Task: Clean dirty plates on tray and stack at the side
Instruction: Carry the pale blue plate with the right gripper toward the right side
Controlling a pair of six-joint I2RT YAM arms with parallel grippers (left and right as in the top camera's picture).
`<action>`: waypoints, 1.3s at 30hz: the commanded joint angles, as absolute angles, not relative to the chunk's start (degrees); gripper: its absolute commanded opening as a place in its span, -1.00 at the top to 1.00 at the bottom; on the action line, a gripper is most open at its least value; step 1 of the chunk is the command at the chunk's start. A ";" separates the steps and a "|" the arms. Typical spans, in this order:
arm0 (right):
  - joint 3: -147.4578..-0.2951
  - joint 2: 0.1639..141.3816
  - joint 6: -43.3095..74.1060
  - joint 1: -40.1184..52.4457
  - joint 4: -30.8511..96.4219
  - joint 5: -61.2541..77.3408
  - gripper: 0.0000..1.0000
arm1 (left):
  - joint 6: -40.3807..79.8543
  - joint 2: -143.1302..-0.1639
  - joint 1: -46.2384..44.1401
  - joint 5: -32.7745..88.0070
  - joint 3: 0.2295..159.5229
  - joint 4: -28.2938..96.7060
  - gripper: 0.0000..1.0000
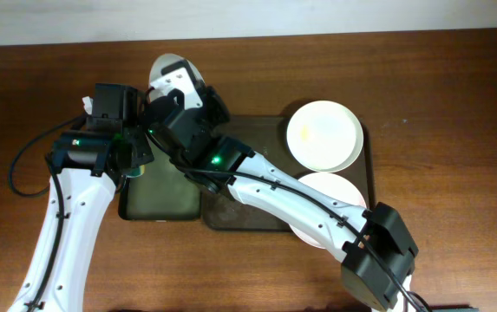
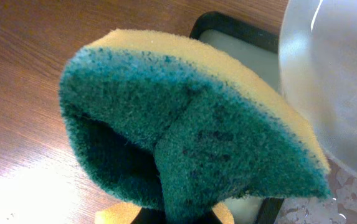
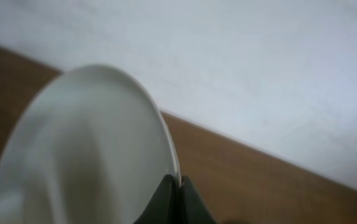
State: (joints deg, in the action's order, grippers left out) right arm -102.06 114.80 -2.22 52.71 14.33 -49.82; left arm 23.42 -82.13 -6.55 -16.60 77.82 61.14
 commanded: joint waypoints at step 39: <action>-103.02 114.02 2.81 51.59 19.57 -43.03 0.92 | 22.72 -82.04 -6.17 -17.78 77.78 61.32 1.00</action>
State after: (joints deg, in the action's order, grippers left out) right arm -102.08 114.80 -4.71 51.44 17.74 -44.77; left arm 23.42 -82.13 -6.39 -16.78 77.82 61.45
